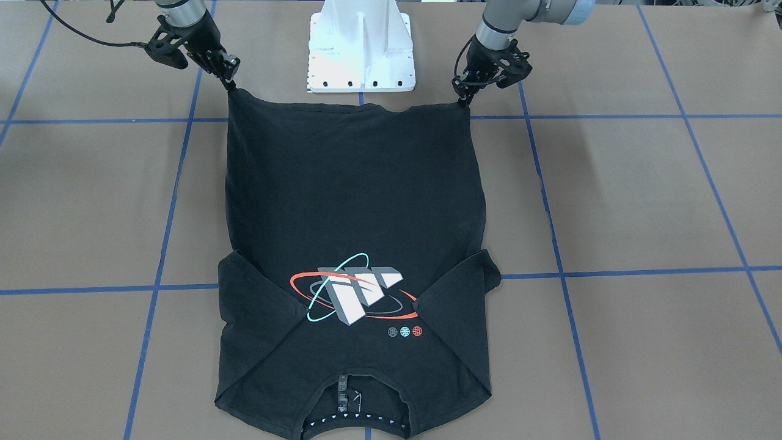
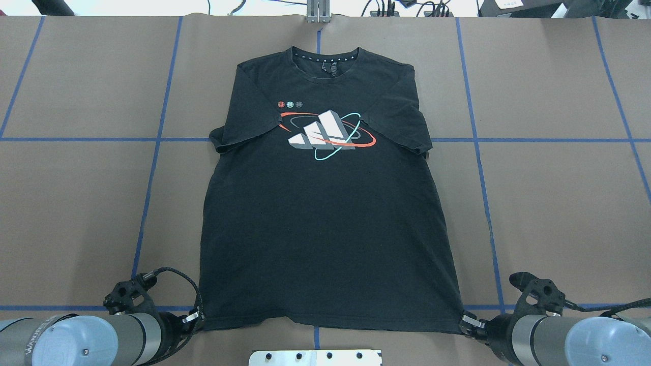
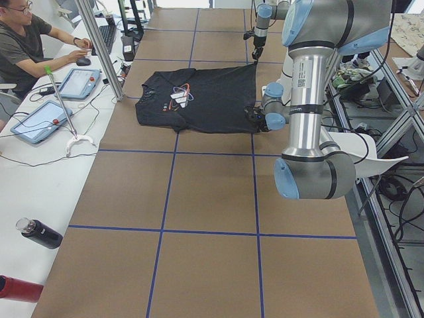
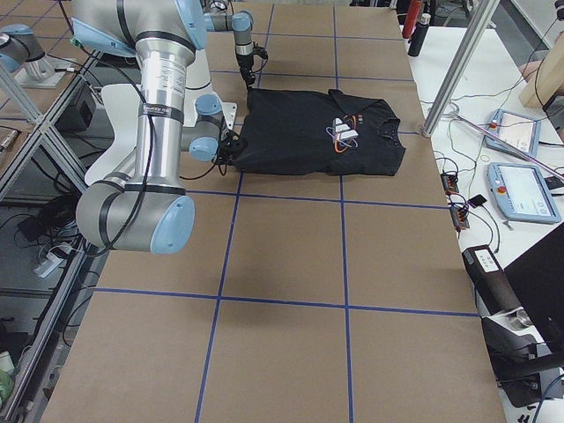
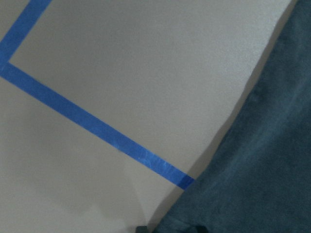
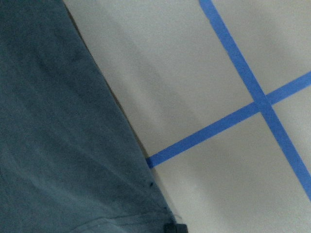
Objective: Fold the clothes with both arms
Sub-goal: 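Move the left gripper to the other hem corner and grasp it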
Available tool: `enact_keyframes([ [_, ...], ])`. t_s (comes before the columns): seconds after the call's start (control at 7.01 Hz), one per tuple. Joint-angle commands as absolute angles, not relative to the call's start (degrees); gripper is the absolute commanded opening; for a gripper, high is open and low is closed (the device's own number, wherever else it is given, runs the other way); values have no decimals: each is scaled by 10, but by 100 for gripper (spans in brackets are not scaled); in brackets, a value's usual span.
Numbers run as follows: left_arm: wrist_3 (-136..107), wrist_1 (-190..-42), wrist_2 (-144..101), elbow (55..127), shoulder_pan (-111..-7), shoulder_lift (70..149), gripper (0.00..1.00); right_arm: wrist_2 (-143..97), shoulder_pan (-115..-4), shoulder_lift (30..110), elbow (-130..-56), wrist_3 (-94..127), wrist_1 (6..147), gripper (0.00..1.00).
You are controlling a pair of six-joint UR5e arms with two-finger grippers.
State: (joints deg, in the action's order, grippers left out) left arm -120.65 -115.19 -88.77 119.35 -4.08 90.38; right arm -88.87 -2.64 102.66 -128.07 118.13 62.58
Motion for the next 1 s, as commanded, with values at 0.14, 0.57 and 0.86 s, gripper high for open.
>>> enact_keyframes([
  [0.14, -1206, -1150, -890, 1241, -42, 879, 0, -889, -28, 1027, -1282, 1181, 626, 0],
  [0.57, -1205, -1150, -907, 1300, -26, 845, 0, -948, -31, 1035, -1310, 1180, 624, 0],
  [0.86, -1208, -1149, -958, 1318, -26, 834, 0, -994, -32, 1069, -1341, 1177, 623, 0],
])
